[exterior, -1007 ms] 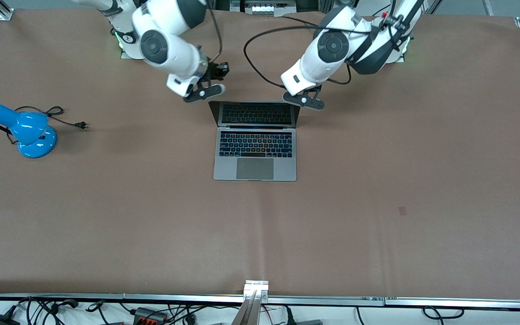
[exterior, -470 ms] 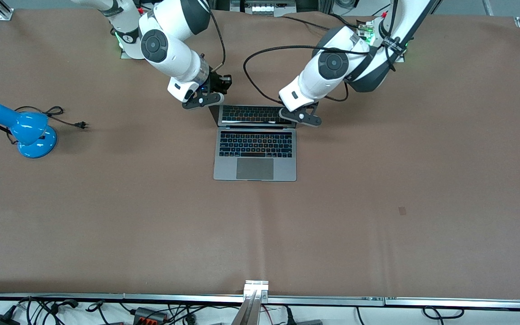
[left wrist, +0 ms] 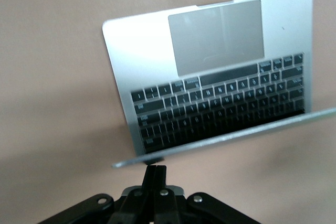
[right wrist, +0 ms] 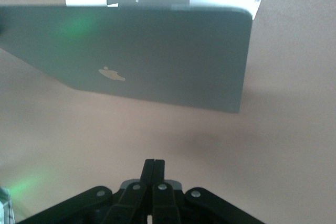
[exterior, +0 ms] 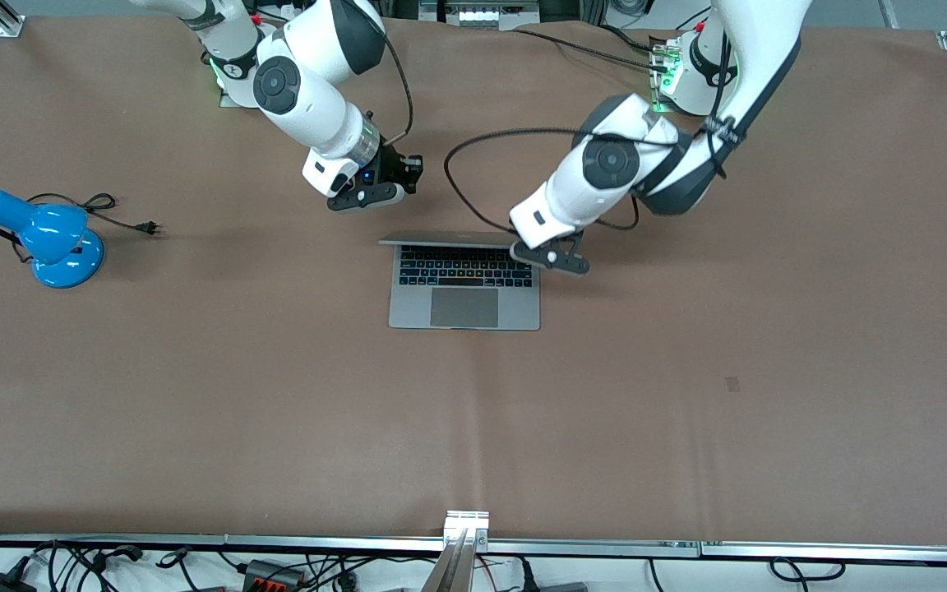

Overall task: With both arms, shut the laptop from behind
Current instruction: 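Push the laptop lid down toward the keyboard with both grippers, then press the closed lid flat with both grippers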

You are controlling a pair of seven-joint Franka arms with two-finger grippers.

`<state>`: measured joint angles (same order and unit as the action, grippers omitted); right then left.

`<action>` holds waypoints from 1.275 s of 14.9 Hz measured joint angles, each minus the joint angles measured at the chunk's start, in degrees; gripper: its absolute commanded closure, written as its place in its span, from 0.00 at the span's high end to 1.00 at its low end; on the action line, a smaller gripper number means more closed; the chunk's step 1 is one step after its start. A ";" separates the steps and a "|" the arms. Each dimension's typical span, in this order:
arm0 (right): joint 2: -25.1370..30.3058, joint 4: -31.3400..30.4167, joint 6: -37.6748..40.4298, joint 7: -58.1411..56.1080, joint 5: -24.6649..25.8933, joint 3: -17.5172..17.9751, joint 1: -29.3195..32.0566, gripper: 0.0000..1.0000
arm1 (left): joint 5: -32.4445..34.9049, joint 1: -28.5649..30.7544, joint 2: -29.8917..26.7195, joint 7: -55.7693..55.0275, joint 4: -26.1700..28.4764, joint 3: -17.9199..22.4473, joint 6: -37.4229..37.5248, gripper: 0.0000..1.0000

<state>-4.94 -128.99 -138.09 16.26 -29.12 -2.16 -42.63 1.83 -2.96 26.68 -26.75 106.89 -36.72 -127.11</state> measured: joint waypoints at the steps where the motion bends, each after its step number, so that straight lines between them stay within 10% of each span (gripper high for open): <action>1: -1.17 0.68 -0.71 0.00 0.00 -0.08 0.01 0.00 | 1.65 -0.01 1.77 -0.12 -1.23 0.03 0.00 0.00; 19: -28.54 20.11 -11.59 -0.20 2.10 -3.02 3.37 0.00 | 13.03 -0.81 13.45 -0.71 -8.76 0.07 -2.60 0.00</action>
<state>-33.48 -108.88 -149.68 16.07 -27.03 -5.18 -39.26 14.86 -3.78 40.13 -27.45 98.13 -36.65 -129.71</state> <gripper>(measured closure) 0.991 0.991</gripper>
